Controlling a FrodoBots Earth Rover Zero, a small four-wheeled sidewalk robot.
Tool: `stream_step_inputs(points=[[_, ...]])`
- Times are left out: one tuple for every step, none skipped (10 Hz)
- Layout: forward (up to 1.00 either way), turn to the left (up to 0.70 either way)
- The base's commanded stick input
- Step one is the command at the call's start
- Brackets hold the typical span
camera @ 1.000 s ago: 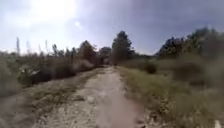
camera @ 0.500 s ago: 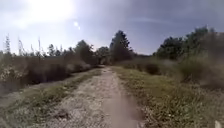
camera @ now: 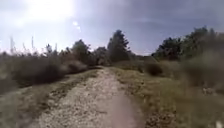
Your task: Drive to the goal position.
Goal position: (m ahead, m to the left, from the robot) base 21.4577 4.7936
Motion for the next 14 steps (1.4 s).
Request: stream_step_inputs(points=[[0.85,0.0],[0.85,0.0],[0.85,0.0],[0.85,0.0],[0.85,0.0],[0.85,0.0],[0.85,0.0],[0.85,0.0],[0.85,0.0],[0.85,0.0],[0.85,0.0],[0.85,0.0],[0.85,0.0],[0.85,0.0]])
